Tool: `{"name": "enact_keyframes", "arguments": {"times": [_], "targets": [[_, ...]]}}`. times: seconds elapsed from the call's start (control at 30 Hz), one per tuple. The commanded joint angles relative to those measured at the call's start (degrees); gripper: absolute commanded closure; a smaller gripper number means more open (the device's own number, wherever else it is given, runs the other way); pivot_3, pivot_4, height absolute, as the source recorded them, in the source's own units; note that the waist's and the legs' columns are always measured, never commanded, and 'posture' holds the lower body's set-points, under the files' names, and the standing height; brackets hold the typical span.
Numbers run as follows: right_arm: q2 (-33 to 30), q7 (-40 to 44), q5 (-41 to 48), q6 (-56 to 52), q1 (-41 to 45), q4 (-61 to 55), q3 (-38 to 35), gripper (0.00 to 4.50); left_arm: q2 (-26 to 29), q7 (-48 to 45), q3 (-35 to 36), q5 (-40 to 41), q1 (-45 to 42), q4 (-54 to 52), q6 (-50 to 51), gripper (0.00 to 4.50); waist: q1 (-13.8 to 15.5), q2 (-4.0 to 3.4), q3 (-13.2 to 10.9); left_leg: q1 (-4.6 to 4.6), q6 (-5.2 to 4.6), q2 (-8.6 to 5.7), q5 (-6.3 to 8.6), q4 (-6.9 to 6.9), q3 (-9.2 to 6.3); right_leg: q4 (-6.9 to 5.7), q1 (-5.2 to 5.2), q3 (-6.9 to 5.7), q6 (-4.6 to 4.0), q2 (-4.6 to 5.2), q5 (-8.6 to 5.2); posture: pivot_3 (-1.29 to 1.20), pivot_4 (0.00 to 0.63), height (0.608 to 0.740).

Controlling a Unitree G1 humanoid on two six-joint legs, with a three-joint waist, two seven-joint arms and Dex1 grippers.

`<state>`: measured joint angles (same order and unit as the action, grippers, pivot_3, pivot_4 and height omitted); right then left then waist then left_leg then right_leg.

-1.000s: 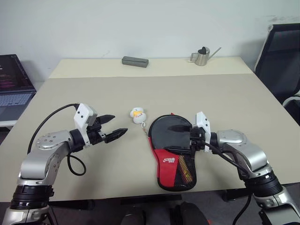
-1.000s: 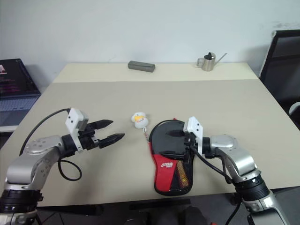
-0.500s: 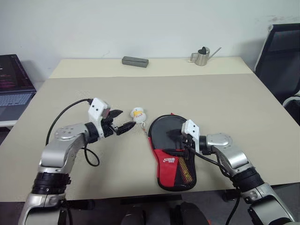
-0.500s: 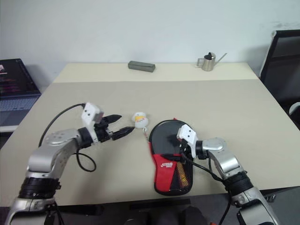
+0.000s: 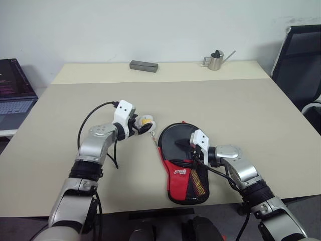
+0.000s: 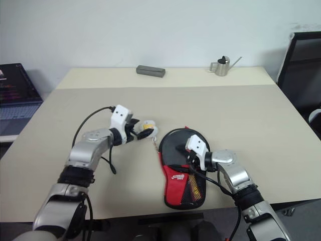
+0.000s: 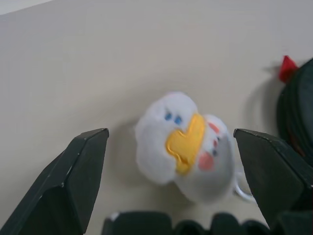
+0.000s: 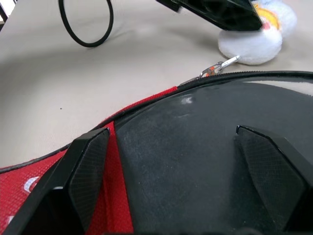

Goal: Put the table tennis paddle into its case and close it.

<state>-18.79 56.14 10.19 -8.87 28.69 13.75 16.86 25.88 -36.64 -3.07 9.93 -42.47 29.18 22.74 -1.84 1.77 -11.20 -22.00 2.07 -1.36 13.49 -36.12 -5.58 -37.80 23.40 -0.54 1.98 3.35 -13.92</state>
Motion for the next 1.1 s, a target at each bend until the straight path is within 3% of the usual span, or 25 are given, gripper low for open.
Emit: {"name": "enact_keyframes", "arguments": {"times": [0.03, 0.27, 0.47, 0.73, 0.87, 0.93, 1.1], "targets": [[0.4, -0.5, -0.2, 0.0, 0.0, -1.6, -0.6, 0.02, -1.2, 0.6, 0.2, -2.3, -3.9, 8.0, -4.7, 0.00, 0.0, 0.00, 0.0, 0.00, 0.00, 0.00, 0.00, 0.00, 0.01, 0.00, 0.00, 0.00, 0.00, 0.00, 0.00, 0.00, 0.150, 0.740], [0.7, -2.7, -0.4, 0.0, -0.4, -2.8, -1.2, 0.02, -4.0, -0.2, 0.6, -4.1, -9.3, 22.1, -10.8, 0.00, 0.0, 0.02, 0.0, 0.03, 0.00, -0.01, 0.00, -0.04, 0.02, -0.08, 0.00, 0.01, 0.03, 0.00, 0.02, 0.00, 0.150, 0.740], [0.8, -4.5, -0.6, -0.5, -0.8, -4.2, -1.4, 0.02, -5.3, -3.9, -0.3, -5.0, -9.9, 25.9, -12.0, 0.00, -0.1, 0.02, 0.0, 0.08, 0.01, -0.01, 0.00, -0.07, 0.04, -0.17, 0.00, 0.03, 0.03, -0.01, 0.02, 0.00, 0.150, 0.740], [0.7, -7.2, -0.9, -1.9, -0.7, -5.3, -1.6, 0.00, -5.3, -5.8, 0.0, -5.7, -8.7, 25.4, -11.3, 2.80, 0.0, 0.02, 0.0, 0.09, 0.01, -0.01, 0.00, -0.08, 0.02, -0.18, -0.03, 0.02, 0.03, -0.01, 0.02, 0.00, 0.150, 0.740], [0.9, -9.4, -2.3, -3.0, -0.5, -5.2, -1.3, 0.00, -5.2, -6.3, 0.1, -5.6, -8.3, 24.7, -11.0, 3.91, 0.0, 0.02, 0.0, 0.16, 0.01, 0.00, 0.00, -0.08, 0.02, -0.21, -0.07, 0.03, 0.03, -0.02, 0.03, 0.00, 0.150, 0.740], [0.8, -8.5, -1.6, -3.8, -0.7, -5.5, -1.2, 0.00, -5.0, -6.9, 0.0, -5.5, -7.5, 23.1, -10.6, 4.17, 0.0, 0.03, 0.0, 0.22, 0.01, 0.00, -0.01, -0.08, 0.01, -0.21, -0.13, 0.02, 0.14, -0.03, -0.04, 0.00, 0.150, 0.740], [-0.8, -6.6, -3.4, -3.1, -1.9, -4.8, 0.5, 0.00, -3.6, -9.8, -0.5, -4.7, -4.4, 13.7, -7.3, 4.19, -0.1, 0.03, 0.0, 0.21, 0.01, 0.01, -0.01, -0.09, 0.02, -0.19, -0.13, 0.04, 0.20, -0.04, -0.07, 0.00, 0.150, 0.740]]}}
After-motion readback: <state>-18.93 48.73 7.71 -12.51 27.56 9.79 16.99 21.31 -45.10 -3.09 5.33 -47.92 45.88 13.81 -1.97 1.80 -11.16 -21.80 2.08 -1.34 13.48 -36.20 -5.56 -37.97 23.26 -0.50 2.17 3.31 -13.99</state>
